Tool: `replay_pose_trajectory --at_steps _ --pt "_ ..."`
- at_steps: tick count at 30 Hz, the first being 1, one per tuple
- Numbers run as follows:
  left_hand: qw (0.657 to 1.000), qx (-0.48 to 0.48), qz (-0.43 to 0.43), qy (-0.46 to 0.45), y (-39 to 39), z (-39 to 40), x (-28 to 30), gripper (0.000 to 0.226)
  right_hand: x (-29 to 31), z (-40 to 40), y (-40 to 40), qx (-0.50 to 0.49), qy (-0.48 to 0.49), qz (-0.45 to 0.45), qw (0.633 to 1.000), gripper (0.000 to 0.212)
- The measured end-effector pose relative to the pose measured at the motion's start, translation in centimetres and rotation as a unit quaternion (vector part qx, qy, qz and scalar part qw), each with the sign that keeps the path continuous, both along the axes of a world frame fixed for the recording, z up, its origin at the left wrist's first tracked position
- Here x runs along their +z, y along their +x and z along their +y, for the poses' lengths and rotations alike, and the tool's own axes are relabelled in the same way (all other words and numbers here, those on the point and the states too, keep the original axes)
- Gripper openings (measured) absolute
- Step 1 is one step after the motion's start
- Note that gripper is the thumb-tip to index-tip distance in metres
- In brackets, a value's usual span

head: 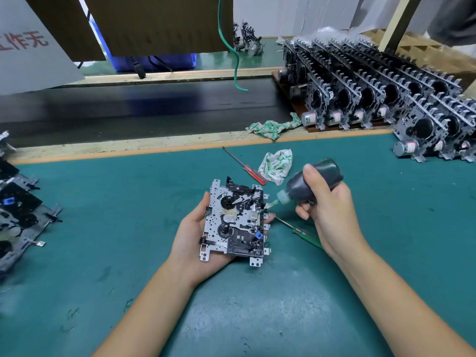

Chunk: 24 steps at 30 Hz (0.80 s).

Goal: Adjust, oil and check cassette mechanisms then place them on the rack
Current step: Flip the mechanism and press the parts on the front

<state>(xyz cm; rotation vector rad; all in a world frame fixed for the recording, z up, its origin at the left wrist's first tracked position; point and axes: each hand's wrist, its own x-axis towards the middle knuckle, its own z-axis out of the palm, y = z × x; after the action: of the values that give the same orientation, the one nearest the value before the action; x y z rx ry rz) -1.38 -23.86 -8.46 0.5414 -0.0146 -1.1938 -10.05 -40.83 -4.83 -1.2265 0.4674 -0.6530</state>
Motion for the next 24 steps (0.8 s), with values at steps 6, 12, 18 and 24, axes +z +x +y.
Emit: replay_pose_trajectory --at_steps 6,12,18,24 --pt "1.000 -0.002 -0.011 -0.005 0.1 0.0 -0.2 0.061 -0.1 0.1 -0.1 -0.001 0.007 -0.008 1.000 0.028" --pt "1.000 0.002 -0.011 0.001 0.1 0.0 -0.1 0.061 0.3 -0.3 -0.2 -0.003 0.014 -0.010 1.000 0.042" --pt "1.000 0.007 -0.008 0.013 0.0 0.0 0.0 0.064 0.5 -2.6 -0.5 -0.026 -0.036 -0.003 0.999 0.043" --pt "1.000 0.002 -0.004 0.007 -0.2 0.0 0.3 0.082 -1.4 -4.3 0.0 -0.032 -0.172 0.075 0.982 0.036"
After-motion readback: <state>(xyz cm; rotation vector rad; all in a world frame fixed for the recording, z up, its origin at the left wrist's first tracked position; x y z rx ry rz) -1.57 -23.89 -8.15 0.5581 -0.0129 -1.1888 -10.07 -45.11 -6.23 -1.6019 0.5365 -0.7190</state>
